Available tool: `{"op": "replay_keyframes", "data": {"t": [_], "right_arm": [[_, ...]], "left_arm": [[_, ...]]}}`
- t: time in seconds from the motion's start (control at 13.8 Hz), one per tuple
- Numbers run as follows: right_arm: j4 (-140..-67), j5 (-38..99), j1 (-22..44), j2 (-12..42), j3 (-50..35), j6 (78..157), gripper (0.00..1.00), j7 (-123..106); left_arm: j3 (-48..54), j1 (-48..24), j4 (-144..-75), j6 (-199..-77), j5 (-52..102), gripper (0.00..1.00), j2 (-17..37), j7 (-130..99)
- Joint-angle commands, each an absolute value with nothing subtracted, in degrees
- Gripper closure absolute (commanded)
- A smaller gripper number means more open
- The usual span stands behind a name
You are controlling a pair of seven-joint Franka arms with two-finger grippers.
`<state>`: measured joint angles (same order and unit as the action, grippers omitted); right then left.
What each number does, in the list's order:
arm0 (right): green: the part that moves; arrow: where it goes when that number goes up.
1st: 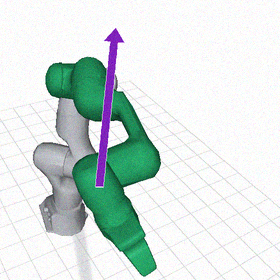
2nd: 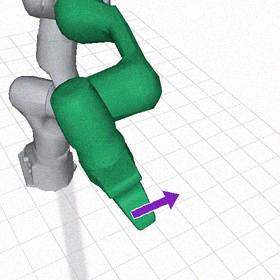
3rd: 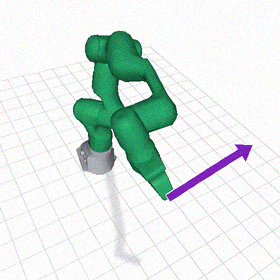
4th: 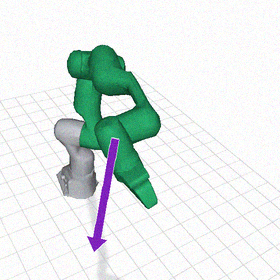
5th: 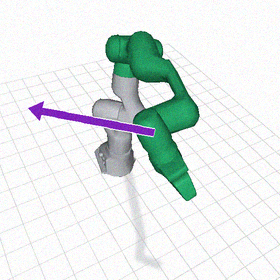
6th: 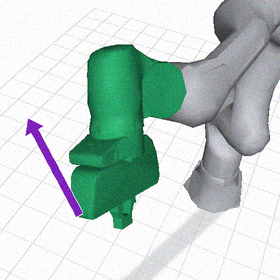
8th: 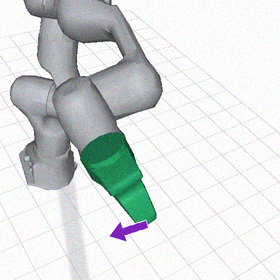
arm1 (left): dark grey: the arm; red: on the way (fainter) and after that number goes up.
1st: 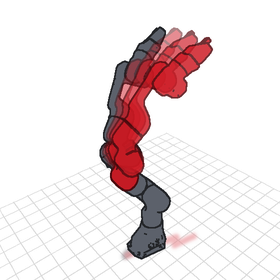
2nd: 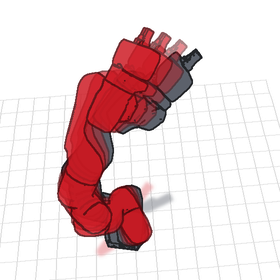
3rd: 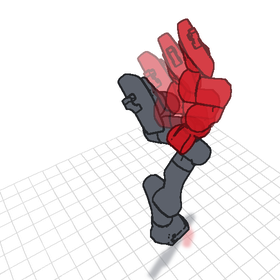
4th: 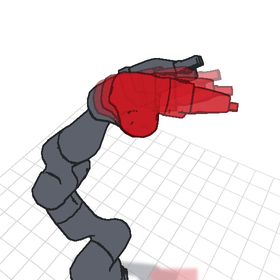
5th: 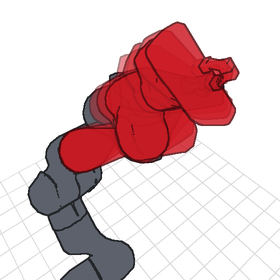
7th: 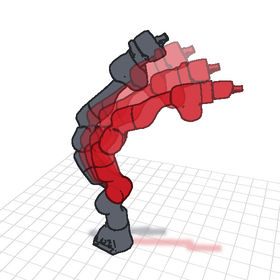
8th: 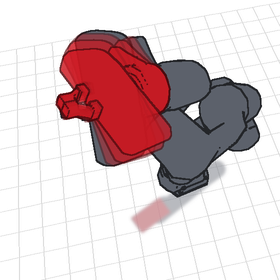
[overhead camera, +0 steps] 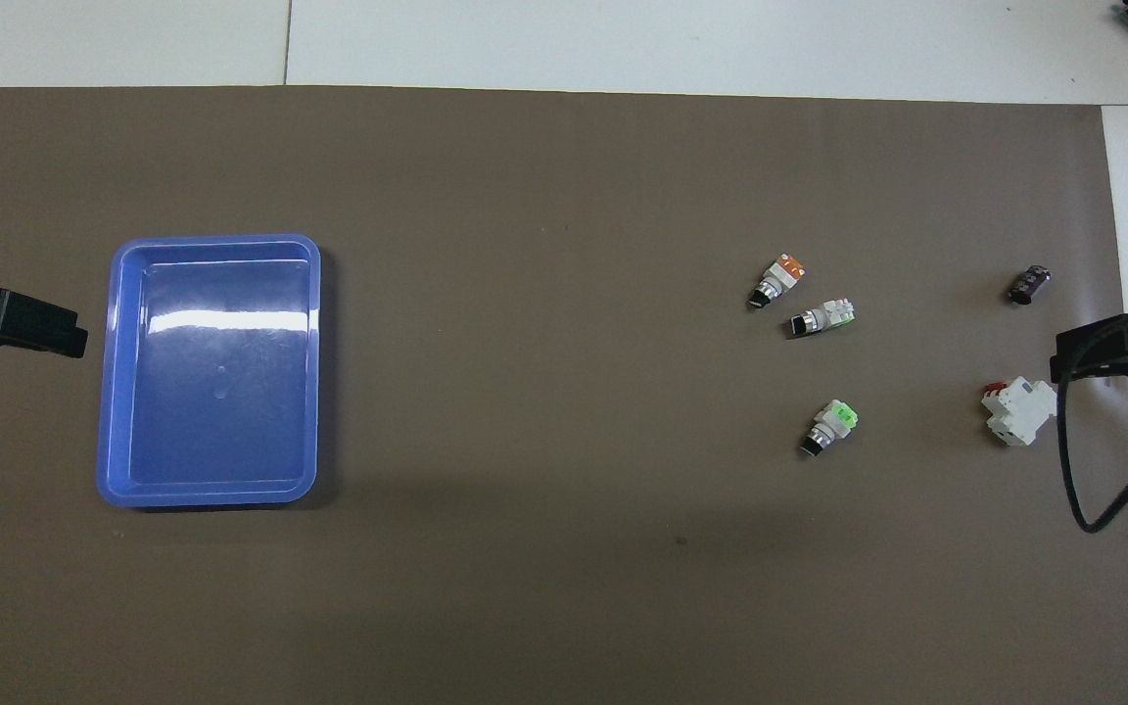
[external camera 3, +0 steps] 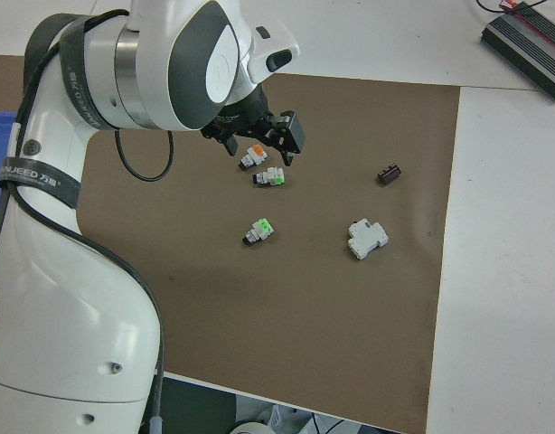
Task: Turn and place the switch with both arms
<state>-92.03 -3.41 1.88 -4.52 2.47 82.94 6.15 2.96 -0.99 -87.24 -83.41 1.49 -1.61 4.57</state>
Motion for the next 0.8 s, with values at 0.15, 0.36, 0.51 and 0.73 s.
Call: {"op": "replay_keyframes", "data": {"t": [0.15, 0.36, 0.51, 0.73], "right_arm": [[-93.4, -3.4, 1.3, -5.8, 1.9, 82.5, 0.00, 5.4], [-93.5, -3.4, 1.3, -5.9, 1.9, 83.1, 0.00, 5.1], [-93.6, -3.5, 1.3, -6.0, 1.9, 82.8, 0.00, 5.1], [-94.7, -3.5, 1.4, -6.6, 1.9, 82.7, 0.00, 5.1]], "left_arm": [[2.9, -0.7, -88.6, -83.1, 2.0, 0.00, -3.0, 4.8], [2.9, -0.7, -88.6, -83.1, 2.0, 0.00, -3.0, 4.8], [2.9, -0.7, -88.6, -83.1, 2.0, 0.00, -3.0, 4.8], [2.9, -0.7, -88.6, -83.1, 2.0, 0.00, -3.0, 4.8]]}}
